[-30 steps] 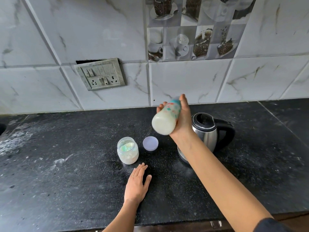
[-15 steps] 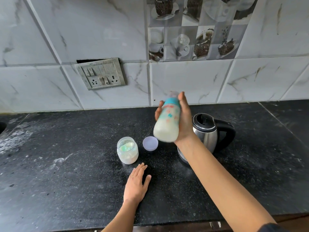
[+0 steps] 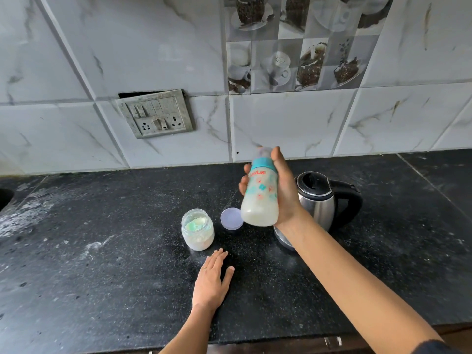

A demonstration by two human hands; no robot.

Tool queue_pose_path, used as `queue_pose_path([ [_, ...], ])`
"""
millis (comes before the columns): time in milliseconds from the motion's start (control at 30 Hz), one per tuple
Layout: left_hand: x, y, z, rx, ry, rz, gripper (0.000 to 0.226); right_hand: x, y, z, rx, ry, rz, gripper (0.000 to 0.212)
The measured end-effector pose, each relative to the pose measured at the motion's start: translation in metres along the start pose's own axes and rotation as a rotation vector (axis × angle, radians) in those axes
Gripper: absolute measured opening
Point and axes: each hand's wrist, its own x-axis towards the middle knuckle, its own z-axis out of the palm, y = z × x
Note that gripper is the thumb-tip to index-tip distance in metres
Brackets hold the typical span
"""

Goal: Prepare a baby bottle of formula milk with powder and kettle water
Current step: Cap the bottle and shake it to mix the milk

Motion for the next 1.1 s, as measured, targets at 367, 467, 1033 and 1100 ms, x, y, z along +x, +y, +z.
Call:
queue_pose_path([
  [367, 0.000, -0.002, 0.001, 0.013, -0.016, -0.011, 0.048, 0.004, 0.015, 0.008, -0.033, 0.006, -0.011, 0.046],
  [467, 0.001, -0.001, 0.001, 0.018, -0.020, -0.009, 0.048, 0.018, 0.002, 0.006, 0.248, 0.111, -0.089, 0.048],
  [1033, 0.002, -0.007, 0.006, 0.186, -0.075, 0.083, 0.071, 0.008, 0.002, -0.011, 0.206, 0.132, -0.065, 0.047],
  [1100, 0.002, -0.008, 0.007, 0.233, -0.099, 0.086, 0.076, 0.010, -0.003, -0.014, 0.319, 0.183, -0.131, 0.049],
])
